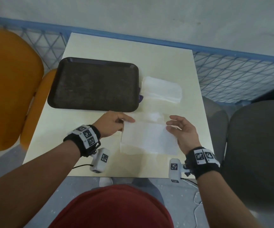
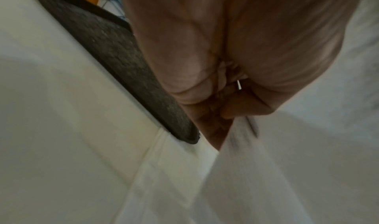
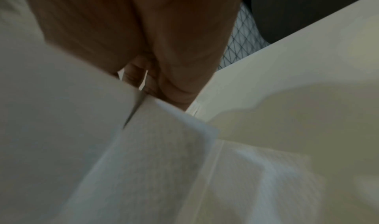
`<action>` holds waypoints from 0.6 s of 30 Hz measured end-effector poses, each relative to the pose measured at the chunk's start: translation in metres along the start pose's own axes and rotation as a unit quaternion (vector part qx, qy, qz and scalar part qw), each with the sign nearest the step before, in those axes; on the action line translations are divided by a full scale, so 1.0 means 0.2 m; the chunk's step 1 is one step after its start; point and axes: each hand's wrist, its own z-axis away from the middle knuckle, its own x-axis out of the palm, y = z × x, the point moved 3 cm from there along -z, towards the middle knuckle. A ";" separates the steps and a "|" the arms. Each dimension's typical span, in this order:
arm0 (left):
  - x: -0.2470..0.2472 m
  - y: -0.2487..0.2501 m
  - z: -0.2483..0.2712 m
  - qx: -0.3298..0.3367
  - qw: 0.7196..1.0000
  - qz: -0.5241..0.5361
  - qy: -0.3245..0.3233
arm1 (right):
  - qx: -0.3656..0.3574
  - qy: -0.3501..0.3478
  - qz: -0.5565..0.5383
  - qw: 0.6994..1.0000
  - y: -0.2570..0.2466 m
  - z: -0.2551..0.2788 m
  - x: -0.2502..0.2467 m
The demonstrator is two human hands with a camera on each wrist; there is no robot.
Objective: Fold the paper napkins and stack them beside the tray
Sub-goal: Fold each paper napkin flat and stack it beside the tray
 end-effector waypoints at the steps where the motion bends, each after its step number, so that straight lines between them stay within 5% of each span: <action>1: 0.01 -0.03 0.00 -0.015 1.000 0.003 -0.008 | 0.004 0.012 0.020 1.000 0.03 0.00 -0.01; 9: 0.22 -0.28 -0.09 -0.028 0.960 -0.280 -0.002 | 0.008 -0.007 0.309 0.951 0.24 -0.16 0.02; 14: 0.48 -0.34 -0.13 0.067 0.868 -0.486 -0.071 | -0.172 -0.025 0.509 0.843 0.32 -0.09 0.13; 18: 0.55 -0.40 -0.12 0.059 0.848 -0.520 -0.084 | -0.122 -0.201 0.611 0.755 0.41 0.03 0.29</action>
